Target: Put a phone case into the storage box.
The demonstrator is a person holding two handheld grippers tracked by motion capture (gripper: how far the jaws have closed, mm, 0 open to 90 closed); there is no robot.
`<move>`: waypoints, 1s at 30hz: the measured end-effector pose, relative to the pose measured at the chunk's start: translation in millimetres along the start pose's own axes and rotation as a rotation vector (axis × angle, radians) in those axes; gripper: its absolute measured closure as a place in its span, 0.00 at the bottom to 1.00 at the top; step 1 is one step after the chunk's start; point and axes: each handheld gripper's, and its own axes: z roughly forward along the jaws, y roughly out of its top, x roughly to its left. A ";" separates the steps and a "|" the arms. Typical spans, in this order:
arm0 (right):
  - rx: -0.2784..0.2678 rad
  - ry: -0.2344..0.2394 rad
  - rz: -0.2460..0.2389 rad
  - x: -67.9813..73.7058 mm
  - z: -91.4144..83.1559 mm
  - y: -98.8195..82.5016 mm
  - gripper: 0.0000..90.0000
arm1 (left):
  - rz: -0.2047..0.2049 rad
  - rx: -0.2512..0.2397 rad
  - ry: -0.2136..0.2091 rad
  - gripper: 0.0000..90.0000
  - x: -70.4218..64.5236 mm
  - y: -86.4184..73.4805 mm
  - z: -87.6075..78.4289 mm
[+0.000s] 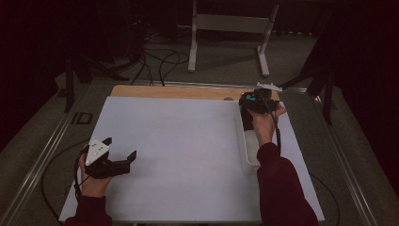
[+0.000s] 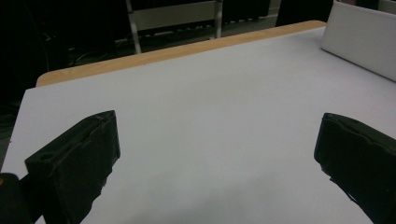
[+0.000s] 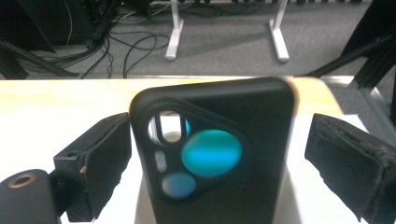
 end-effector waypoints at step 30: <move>-0.079 0.247 -0.037 -4.8 -72.0 -41.2 0.08 | -0.008 0.003 -0.018 0.00 1.5 0.6 -0.5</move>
